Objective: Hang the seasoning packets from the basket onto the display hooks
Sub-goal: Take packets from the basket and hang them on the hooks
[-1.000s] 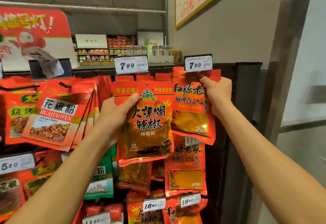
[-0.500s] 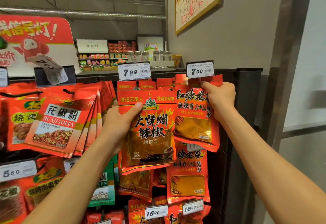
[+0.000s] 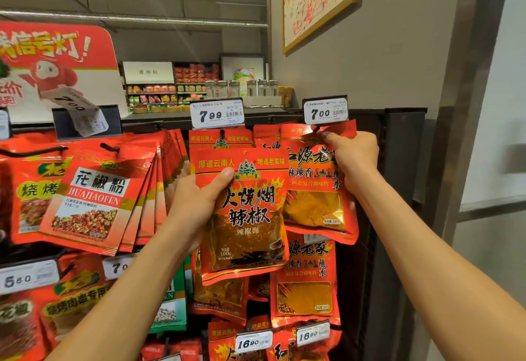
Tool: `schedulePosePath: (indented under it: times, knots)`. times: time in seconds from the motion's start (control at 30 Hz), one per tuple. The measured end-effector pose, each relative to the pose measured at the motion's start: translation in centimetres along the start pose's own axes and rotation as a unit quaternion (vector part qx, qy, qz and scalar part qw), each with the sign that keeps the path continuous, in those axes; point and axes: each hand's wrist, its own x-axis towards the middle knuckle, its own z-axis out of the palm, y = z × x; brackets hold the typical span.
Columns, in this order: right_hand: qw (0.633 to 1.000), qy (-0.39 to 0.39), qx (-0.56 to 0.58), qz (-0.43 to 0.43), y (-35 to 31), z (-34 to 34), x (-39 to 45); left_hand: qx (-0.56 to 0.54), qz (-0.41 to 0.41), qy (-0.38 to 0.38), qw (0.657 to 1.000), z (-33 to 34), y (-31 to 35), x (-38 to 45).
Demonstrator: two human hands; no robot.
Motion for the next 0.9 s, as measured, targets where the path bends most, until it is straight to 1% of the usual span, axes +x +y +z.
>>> schedulePosePath:
  times: [0.17, 0.27, 0.43, 0.6, 0.67, 0.8, 0.83, 0.9]
  knots:
    - [0.999, -0.001, -0.012, 0.036, 0.9, 1.7, 1.5, 0.005, 0.005, 0.004, 1.000, -0.3, 0.2, 0.2]
    - [0.997, -0.017, -0.005, 0.073, 1.5, 3.8, 3.2, 0.019, 0.009, 0.007, 1.000, -0.6, 0.5, 0.6]
    - [0.995, -0.040, -0.050, 0.071, 3.2, 7.6, 6.3, 0.021, 0.010, 0.012, 1.000, -0.4, 0.7, 1.1]
    - [0.991, -0.052, -0.080, 0.090, 4.4, 9.2, 8.3, 0.007, 0.003, 0.024, 1.000, -0.8, 0.5, 1.2]
    - [0.992, -0.048, -0.099, 0.065, 4.8, 8.8, 7.9, 0.011, 0.010, 0.030, 0.999, -0.9, 0.5, 1.2]
    - [0.987, -0.017, -0.160, -0.027, 5.4, 6.4, 4.3, 0.008, 0.013, 0.037, 0.999, -0.8, 1.1, 1.4]
    - [0.988, -0.006, -0.147, -0.056, 5.6, 5.8, 3.0, 0.005, 0.012, 0.037, 0.999, -0.7, 1.2, 1.5]
    - [0.992, -0.023, -0.081, -0.098, 5.8, 5.1, 0.1, -0.003, 0.011, 0.036, 0.999, -0.6, 1.5, 1.7]
